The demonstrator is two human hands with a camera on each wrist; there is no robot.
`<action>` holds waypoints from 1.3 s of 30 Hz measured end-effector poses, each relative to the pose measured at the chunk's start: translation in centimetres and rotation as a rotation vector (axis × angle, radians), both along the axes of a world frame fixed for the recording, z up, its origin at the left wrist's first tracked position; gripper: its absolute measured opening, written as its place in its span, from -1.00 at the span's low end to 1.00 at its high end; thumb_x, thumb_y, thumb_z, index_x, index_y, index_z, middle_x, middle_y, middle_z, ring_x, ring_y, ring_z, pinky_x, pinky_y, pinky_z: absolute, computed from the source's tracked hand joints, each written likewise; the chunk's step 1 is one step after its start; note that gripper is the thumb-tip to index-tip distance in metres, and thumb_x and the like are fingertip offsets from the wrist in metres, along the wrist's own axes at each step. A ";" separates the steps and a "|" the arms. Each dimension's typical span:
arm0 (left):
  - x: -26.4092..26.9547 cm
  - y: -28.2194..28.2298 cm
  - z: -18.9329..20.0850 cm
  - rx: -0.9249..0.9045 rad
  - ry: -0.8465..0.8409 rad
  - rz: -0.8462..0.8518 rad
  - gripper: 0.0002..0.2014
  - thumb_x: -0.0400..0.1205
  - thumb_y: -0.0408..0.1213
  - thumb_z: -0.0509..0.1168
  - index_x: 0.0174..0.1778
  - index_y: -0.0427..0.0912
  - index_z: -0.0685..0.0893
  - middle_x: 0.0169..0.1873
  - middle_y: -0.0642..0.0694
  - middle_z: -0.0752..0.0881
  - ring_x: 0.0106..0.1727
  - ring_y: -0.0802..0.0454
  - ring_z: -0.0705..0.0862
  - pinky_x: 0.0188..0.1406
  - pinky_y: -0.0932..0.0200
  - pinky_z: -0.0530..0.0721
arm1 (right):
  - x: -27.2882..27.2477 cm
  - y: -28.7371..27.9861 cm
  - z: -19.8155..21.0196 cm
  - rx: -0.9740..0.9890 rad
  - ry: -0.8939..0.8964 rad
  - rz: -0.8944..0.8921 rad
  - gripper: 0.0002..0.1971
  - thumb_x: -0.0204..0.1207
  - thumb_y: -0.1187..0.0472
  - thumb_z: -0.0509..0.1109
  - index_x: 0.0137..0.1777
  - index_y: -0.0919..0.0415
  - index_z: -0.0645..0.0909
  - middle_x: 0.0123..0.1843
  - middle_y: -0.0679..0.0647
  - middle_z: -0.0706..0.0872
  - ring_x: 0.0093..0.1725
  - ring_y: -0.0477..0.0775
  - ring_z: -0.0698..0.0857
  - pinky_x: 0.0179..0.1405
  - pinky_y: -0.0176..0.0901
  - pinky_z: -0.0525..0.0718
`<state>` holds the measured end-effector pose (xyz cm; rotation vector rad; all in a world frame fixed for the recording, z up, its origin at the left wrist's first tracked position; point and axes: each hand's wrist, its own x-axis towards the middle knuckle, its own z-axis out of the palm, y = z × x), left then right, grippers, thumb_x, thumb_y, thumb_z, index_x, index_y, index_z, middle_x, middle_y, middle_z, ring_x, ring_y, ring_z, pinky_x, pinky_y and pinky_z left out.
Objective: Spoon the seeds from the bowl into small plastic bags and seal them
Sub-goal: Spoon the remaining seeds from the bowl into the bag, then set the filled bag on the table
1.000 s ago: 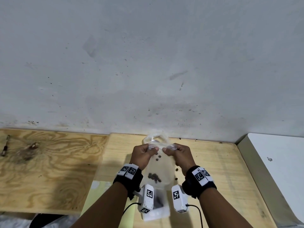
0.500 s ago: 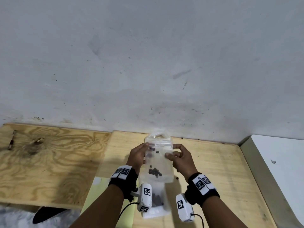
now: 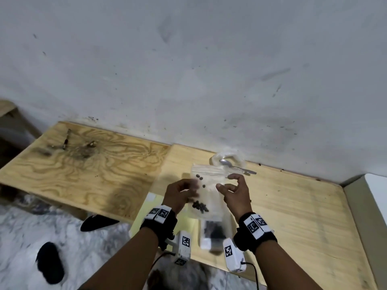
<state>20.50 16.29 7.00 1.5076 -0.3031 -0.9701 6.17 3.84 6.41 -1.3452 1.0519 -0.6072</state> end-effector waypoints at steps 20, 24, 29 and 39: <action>15.4 6.5 -4.2 0.109 0.101 -0.184 -0.63 0.48 -0.67 0.35 0.15 -0.27 0.75 0.07 -0.12 0.79 -0.16 0.06 0.77 -0.17 0.14 0.79 | 13.4 8.3 -3.0 0.092 0.159 0.042 -0.69 0.48 0.44 0.51 0.16 0.12 0.77 -0.09 -0.09 0.76 -0.29 -0.20 0.61 -0.42 -0.51 0.49; 17.4 6.5 -4.6 0.123 0.093 -0.130 -0.59 0.44 -0.73 0.33 0.17 -0.32 0.73 0.07 -0.12 0.78 -0.33 0.16 0.79 -0.26 0.20 0.78 | 12.5 8.2 -3.6 0.071 0.216 -0.049 -0.72 0.50 0.45 0.44 0.10 0.10 0.74 -0.19 0.00 0.78 -0.21 -0.07 0.72 -0.37 -0.39 0.55; 19.4 6.5 -5.8 0.171 0.056 0.046 -0.59 0.42 -0.76 0.29 0.10 -0.33 0.77 -0.20 -0.07 0.78 -0.41 0.08 0.76 -0.51 0.29 0.71 | 10.7 9.6 -5.7 -0.038 0.541 0.113 -0.86 0.49 0.30 0.48 -0.01 0.09 0.76 -0.08 0.03 0.78 -0.01 0.04 0.72 -0.01 -0.17 0.64; 19.5 7.5 -7.6 0.196 -0.049 0.120 -0.58 0.40 -0.75 0.31 -0.02 -0.20 0.81 0.03 -0.06 0.79 -0.18 0.31 0.70 -0.30 0.47 0.65 | 13.5 11.9 -7.6 -0.110 0.877 0.241 -0.60 0.50 -0.13 0.46 0.31 -0.05 0.67 0.17 -0.08 0.75 0.22 0.10 0.71 0.08 -0.20 0.56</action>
